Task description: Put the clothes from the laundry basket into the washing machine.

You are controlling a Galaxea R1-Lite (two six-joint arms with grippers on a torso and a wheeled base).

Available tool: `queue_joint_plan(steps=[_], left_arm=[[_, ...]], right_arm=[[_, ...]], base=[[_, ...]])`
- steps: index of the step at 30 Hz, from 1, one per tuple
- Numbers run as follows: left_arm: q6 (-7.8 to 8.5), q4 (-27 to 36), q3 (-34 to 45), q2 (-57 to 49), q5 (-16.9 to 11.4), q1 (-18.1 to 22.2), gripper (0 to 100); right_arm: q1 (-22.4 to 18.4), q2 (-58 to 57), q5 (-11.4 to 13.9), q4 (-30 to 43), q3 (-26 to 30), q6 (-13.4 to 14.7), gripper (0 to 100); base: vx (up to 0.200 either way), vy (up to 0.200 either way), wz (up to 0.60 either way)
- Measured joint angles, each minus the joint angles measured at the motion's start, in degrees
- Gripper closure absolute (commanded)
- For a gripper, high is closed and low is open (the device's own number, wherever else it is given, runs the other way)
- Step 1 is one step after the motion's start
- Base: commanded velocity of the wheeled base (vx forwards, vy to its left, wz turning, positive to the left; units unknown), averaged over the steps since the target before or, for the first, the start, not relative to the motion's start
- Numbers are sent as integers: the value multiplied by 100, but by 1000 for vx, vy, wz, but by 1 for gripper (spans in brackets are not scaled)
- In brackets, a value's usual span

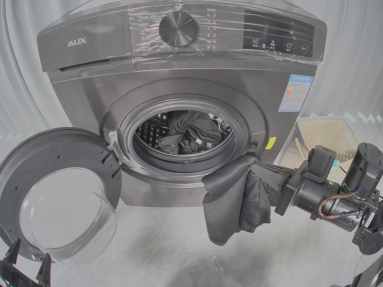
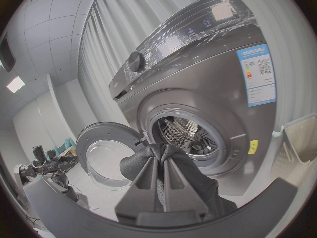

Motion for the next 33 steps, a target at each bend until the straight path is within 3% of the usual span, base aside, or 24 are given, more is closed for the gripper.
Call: queue_joint_plan(steps=[5,11,15,18,20,22,27,30,33], left_arm=[[65,5,0,0,-2,2,0],[33,-57,0,0,-26,13,0],[-68,-218,-243,0,-410,13,0],[-66,-117,-455,0,-823,29,0],[-55,-57,-483,0,-896,29,0],[-80,-27,-395,0,-867,29,0],[-367,18,-105,0,-672,12,0],[-347,0,-56,0,-414,5,0],[-195,2,-20,0,44,2,0]], right_arm=[[265,12,-63,-6,-55,-93,100],[391,74,-478,-17,-284,-140,100],[449,119,-590,-35,-383,-123,100],[453,166,-502,-116,-413,-99,100],[446,194,-425,-143,-416,-74,100],[424,221,-341,-173,-400,-38,100],[383,273,-211,-205,-295,-6,100],[385,295,-200,-208,-272,-11,100],[388,312,-194,-213,-267,-15,100]], base=[[0,0,0],[0,0,0],[0,0,0],[0,0,0],[0,0,0],[0,0,0],[0,0,0],[0,0,0],[0,0,0]])
